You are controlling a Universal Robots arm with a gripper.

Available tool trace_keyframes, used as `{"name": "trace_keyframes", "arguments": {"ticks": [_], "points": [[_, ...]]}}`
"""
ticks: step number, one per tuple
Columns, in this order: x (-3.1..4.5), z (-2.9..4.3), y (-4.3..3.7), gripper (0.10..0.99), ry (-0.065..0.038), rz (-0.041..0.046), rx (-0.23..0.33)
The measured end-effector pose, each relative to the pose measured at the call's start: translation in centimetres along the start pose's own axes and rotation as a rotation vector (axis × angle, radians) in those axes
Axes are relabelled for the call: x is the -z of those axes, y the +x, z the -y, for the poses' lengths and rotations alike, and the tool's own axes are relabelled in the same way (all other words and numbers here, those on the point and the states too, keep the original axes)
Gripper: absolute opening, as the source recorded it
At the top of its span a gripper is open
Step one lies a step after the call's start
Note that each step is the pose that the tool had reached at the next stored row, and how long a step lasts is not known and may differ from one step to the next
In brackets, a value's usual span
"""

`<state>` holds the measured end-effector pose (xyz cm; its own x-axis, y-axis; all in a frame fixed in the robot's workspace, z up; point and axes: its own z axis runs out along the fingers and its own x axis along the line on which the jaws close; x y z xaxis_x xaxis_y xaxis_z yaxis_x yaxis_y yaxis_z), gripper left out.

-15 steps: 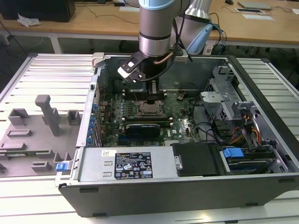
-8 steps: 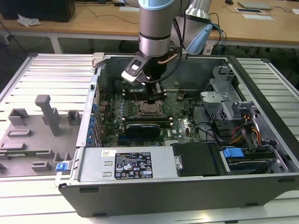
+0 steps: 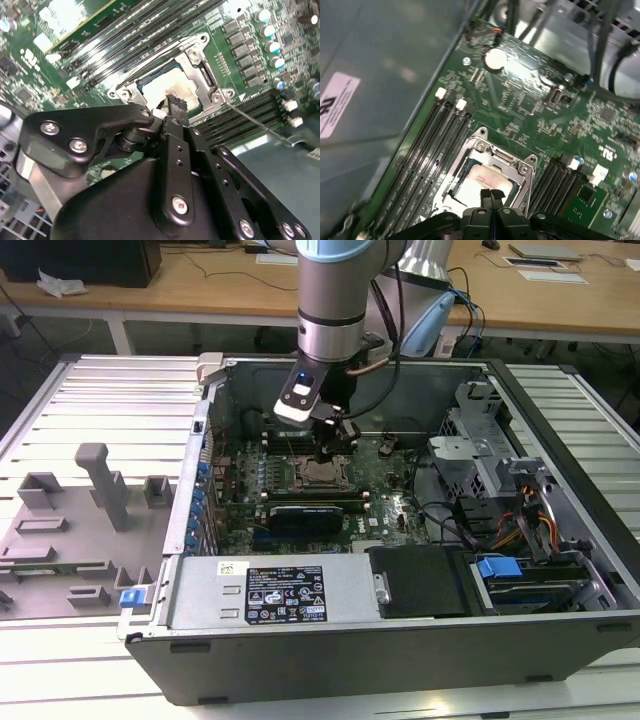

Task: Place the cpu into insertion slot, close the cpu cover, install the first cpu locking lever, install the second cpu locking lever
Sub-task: 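Close the cpu cover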

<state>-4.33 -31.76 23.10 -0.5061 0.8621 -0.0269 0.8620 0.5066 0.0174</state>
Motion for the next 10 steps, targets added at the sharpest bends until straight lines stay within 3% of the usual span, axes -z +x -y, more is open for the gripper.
{"name": "trace_keyframes", "arguments": {"ticks": [8,10], "points": [[0.00,0.00,0.00,0.106,-0.004,-0.0014,0.194],[0.00,0.00,0.00,0.106,-0.006,-0.0020,0.265]]}}
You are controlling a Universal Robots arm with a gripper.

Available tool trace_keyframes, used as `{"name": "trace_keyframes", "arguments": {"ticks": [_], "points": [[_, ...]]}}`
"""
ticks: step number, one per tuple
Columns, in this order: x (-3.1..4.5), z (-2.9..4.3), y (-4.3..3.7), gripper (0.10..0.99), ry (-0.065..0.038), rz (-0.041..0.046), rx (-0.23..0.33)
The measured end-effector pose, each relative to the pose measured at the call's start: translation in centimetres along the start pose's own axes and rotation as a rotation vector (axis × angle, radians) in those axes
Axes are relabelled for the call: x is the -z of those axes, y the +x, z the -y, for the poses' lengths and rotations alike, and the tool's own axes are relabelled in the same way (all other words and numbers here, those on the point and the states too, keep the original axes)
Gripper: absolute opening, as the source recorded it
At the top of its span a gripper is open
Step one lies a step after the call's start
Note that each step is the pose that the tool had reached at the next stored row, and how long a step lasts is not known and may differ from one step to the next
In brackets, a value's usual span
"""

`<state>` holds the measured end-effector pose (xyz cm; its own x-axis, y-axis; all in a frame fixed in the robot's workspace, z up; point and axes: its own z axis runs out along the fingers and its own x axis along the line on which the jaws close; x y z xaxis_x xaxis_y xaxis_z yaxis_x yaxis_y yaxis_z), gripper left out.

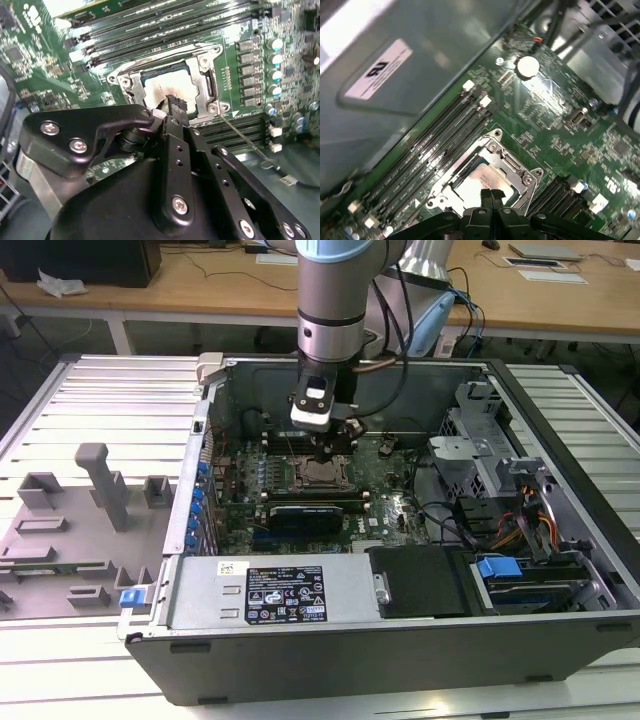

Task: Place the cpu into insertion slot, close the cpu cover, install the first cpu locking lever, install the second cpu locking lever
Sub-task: 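Close the cpu cover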

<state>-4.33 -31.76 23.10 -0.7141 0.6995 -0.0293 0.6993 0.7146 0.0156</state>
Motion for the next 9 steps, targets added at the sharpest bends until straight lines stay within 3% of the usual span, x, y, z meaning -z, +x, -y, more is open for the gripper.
{"name": "trace_keyframes", "arguments": {"ticks": [9], "points": [[0.00,0.00,0.00,0.106,-0.005,-0.0017,0.238]]}}
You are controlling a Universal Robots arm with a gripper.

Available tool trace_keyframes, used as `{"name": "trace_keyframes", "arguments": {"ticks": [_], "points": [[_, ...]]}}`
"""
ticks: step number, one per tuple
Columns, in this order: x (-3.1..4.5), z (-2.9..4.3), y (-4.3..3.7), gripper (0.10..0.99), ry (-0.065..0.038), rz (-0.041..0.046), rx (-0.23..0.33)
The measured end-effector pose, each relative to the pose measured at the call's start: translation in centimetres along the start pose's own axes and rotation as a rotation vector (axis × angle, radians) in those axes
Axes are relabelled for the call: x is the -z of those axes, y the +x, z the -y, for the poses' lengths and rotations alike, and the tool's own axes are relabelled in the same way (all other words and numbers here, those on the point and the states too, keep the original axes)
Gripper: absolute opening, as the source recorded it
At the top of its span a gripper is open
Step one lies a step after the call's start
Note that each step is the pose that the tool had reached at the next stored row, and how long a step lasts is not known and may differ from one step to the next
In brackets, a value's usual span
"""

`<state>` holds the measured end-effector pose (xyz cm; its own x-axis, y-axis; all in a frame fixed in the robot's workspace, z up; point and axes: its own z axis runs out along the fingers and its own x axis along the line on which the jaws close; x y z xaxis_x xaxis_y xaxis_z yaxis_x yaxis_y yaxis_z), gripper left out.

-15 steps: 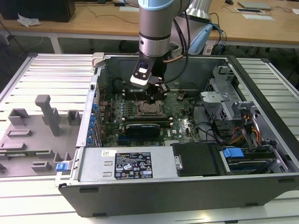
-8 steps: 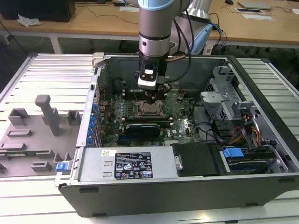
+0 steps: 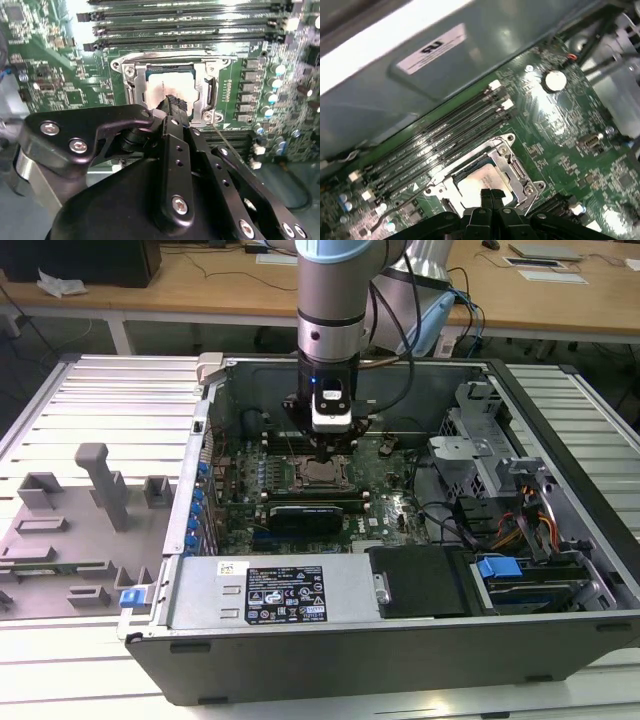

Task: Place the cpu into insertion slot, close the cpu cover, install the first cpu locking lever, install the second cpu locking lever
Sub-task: 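Close the cpu cover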

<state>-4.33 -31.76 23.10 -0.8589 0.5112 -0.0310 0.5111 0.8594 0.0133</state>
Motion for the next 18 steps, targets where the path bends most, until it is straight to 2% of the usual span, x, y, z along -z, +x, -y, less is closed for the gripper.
{"name": "trace_keyframes", "arguments": {"ticks": [5,7,8,12,18], "points": [[0.00,0.00,0.00,0.106,-0.004,-0.0013,0.165],[0.00,0.00,0.00,0.106,-0.005,-0.0016,0.206],[0.00,0.00,0.00,0.106,-0.006,-0.0020,0.245],[-0.01,0.00,0.00,0.106,-0.008,-0.0028,0.320],[-0.04,0.00,0.00,0.106,-0.012,-0.0046,0.467]]}}
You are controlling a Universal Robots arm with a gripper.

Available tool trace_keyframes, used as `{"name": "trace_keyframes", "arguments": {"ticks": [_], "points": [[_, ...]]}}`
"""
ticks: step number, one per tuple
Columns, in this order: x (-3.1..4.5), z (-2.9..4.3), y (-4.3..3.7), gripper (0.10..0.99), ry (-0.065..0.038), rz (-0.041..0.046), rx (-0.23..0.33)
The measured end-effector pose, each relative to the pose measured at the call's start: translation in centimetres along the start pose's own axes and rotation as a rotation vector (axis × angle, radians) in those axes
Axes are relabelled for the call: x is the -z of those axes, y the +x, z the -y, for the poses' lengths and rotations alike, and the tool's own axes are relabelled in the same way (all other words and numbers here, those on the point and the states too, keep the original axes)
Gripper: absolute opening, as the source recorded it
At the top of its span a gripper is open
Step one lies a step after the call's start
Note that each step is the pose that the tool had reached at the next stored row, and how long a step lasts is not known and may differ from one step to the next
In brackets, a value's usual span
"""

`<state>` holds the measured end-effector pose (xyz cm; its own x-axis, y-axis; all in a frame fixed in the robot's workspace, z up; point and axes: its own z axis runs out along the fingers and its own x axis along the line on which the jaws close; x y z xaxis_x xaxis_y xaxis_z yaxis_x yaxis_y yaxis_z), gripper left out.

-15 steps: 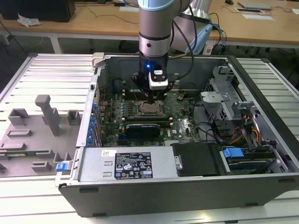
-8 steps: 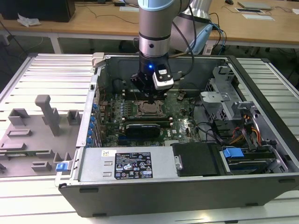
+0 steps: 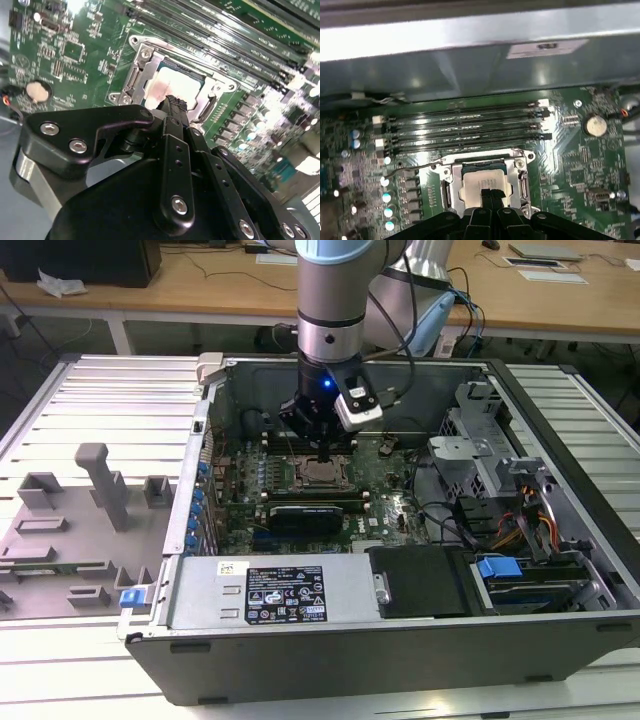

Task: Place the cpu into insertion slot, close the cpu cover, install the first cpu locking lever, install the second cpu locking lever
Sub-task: 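Close the cpu cover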

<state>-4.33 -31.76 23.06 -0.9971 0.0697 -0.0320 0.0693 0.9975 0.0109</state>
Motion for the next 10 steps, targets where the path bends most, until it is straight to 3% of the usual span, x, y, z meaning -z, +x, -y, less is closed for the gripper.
{"name": "trace_keyframes", "arguments": {"ticks": [3,10], "points": [[-0.03,0.00,0.01,0.106,-0.002,-0.0004,0.059],[-0.05,0.45,0.18,0.106,-0.002,-0.0005,0.063]]}}
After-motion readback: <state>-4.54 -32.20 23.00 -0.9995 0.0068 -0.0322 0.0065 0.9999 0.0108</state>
